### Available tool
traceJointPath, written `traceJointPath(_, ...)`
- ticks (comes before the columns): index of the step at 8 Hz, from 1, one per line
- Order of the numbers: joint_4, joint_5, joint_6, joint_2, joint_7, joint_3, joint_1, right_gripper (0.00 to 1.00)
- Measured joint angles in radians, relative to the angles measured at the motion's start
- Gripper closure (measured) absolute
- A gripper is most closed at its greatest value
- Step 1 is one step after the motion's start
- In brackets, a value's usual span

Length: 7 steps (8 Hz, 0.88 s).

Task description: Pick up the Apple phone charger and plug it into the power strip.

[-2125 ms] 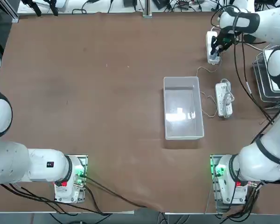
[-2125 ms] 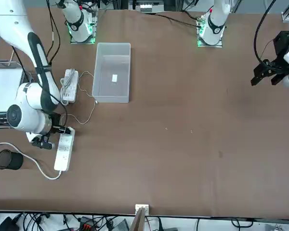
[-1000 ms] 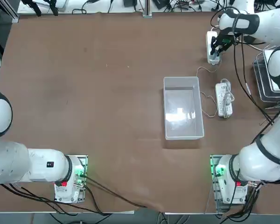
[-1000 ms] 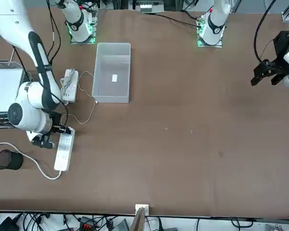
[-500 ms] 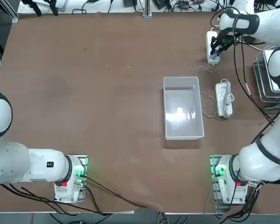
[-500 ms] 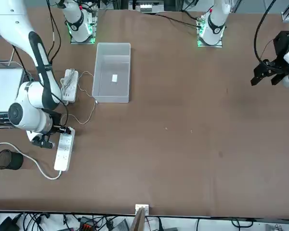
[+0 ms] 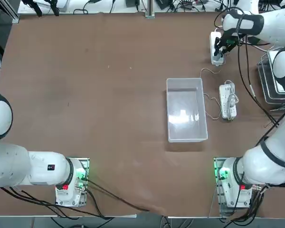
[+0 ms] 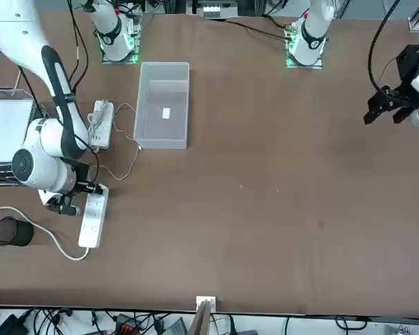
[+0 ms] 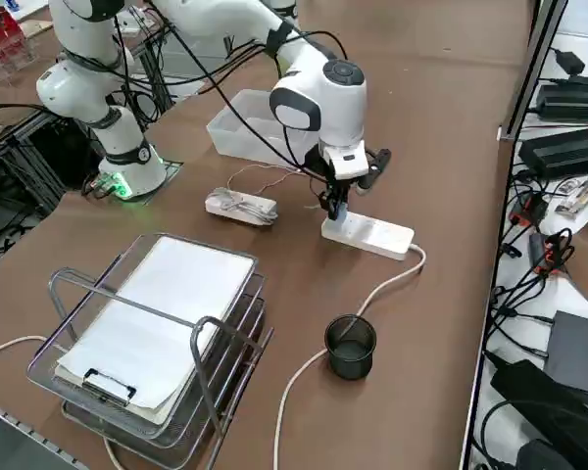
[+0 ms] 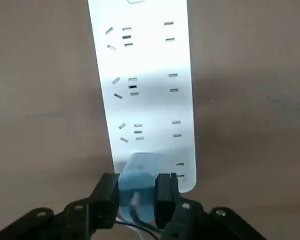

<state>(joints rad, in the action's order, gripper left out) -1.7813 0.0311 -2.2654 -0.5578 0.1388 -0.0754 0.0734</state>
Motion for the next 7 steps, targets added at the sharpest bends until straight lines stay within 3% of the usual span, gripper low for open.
traceJointPath(5, 0.0, -0.001, -0.015, -0.016, 0.0, -0.002, -0.004, 0.5)
traceJointPath(7, 0.014, -0.017, 0.013, -0.015, 0.0, -0.002, -0.004, 0.41)
